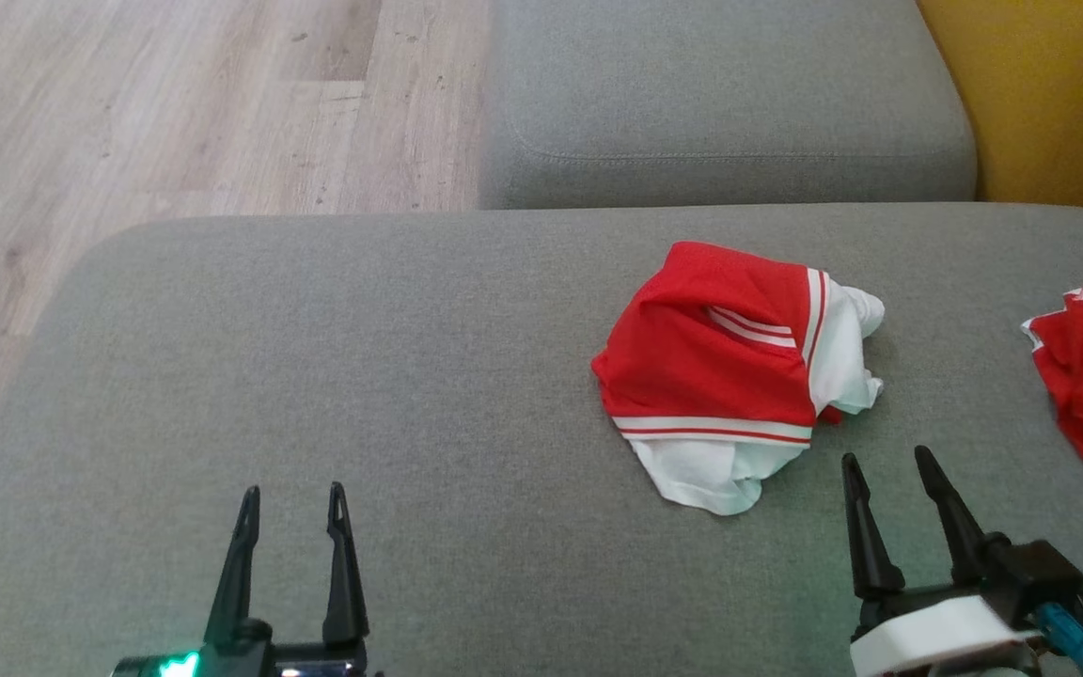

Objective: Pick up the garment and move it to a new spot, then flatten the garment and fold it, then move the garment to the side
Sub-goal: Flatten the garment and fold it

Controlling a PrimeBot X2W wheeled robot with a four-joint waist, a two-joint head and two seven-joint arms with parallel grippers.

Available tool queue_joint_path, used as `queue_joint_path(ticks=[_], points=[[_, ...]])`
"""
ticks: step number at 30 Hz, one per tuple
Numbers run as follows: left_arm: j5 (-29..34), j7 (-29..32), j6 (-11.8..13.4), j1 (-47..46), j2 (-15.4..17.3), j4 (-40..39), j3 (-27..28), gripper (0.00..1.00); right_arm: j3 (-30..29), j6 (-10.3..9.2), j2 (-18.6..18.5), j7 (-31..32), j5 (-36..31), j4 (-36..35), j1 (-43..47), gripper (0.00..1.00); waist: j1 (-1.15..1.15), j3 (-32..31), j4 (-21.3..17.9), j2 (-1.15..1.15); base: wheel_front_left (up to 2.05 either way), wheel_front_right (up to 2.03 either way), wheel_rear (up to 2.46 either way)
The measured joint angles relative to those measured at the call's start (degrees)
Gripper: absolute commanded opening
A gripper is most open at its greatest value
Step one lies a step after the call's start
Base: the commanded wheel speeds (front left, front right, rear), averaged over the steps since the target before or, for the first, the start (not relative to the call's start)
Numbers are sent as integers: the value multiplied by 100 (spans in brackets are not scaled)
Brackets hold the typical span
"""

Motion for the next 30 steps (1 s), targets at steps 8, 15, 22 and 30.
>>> queue_joint_path(ticks=[8, 15, 22, 30], points=[[33, 0, -1, -1, 0, 68, -48, 100, 14, 0, 0, 0, 9, 19, 0, 100, 0, 22, -54, 0, 0, 0, 0], [90, 0, 25, -25, 2, 256, -154, 100, 138, 0, 0, 0, -4, 16, -8, 100, 0, 99, -277, 0, 0, 0, 0], [200, 1, -241, -597, 8, 812, -723, 100, 328, 0, 0, 1, -97, -62, -43, 100, 0, 305, -863, 0, 0, 0, 0], [269, 0, -775, -1892, 0, 2183, -1667, 100, 519, 0, -1, 1, -121, -232, -312, 100, 0, 728, -1679, 0, 0, 0, 0]])
